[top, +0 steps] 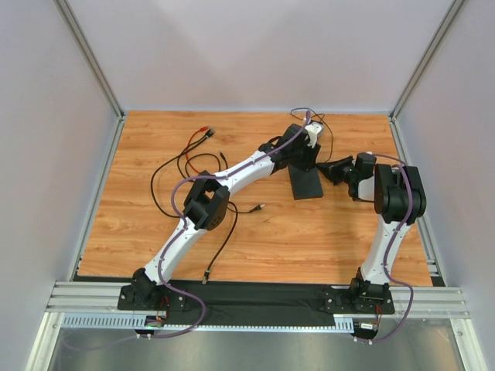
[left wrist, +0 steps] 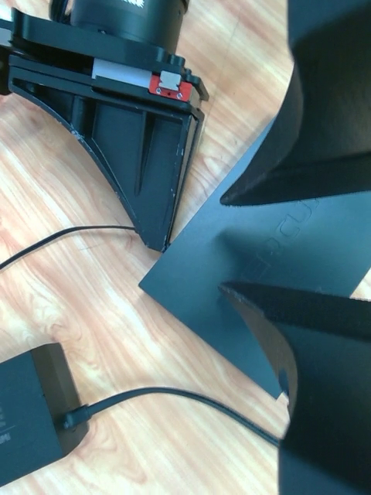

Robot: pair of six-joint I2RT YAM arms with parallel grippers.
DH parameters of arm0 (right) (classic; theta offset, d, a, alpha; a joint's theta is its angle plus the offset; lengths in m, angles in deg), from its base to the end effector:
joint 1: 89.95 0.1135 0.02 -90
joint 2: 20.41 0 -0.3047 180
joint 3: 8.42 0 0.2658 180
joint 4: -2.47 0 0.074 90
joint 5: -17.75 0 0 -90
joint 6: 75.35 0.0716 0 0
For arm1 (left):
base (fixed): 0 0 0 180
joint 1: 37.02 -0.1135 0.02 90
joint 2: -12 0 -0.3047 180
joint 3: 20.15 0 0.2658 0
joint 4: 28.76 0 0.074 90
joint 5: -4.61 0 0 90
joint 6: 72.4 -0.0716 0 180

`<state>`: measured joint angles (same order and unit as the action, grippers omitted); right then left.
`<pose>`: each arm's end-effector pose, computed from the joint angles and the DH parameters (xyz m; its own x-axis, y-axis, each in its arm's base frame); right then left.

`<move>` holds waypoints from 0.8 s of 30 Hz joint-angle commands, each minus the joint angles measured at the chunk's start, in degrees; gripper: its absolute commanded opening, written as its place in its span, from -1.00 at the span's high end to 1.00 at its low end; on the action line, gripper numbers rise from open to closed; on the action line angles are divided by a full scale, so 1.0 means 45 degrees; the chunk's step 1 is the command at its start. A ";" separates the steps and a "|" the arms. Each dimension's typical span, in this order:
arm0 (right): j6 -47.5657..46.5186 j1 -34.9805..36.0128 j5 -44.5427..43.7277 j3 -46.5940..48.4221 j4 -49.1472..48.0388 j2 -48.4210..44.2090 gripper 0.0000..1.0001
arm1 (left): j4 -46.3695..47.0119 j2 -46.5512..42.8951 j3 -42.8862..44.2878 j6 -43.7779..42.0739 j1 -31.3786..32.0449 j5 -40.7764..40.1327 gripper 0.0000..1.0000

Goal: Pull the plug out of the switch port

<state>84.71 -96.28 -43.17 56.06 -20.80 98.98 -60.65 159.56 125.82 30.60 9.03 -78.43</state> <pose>0.4398 -0.0138 0.0898 -0.4738 0.8792 -0.0507 0.3827 0.2574 0.8873 0.4545 -0.4840 0.1895 -0.5496 0.2484 -0.7977 0.6785 0.6897 -0.2528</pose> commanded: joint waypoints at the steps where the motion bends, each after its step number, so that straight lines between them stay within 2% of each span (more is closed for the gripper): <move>1: -0.0765 0.0195 0.0080 -0.0181 0.0024 -0.0321 1.00 | 0.0282 -0.0176 0.0520 -0.1497 0.0042 -0.0201 -0.06; 6: -0.0666 0.0507 0.0061 -0.0318 -0.0172 -0.0418 1.00 | 0.0322 -0.0039 0.0617 -0.1755 0.0042 -0.0238 -0.14; 8: -0.0745 0.0566 -0.0055 -0.0395 -0.0075 -0.0612 1.00 | 0.0128 0.0039 0.0909 -0.1522 0.0042 -0.0821 -0.11; 10: -0.1076 0.0761 -0.0231 -0.0513 0.0197 -0.0808 1.00 | -0.0204 0.0098 0.0989 -0.0977 0.0042 -0.1369 -0.05; 14: -0.1604 0.1191 -0.1050 -0.0864 0.0473 -0.1374 1.00 | -0.1082 0.0117 0.0853 0.0410 0.0023 -0.2813 -0.07; 18: -0.1858 0.1348 -0.1365 -0.1255 0.0414 -0.1727 1.00 | -0.1844 0.0196 0.1008 0.1543 0.0022 -0.2972 -0.07; 24: -0.2092 0.1816 -0.1599 -0.1646 0.0316 -0.2117 1.00 | -0.2256 0.0254 0.1028 0.1859 0.0022 -0.3110 -0.08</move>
<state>79.40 -88.61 -48.00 49.59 -18.70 92.27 -69.03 160.37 127.66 36.76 8.96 -91.06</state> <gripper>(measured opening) 0.030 0.542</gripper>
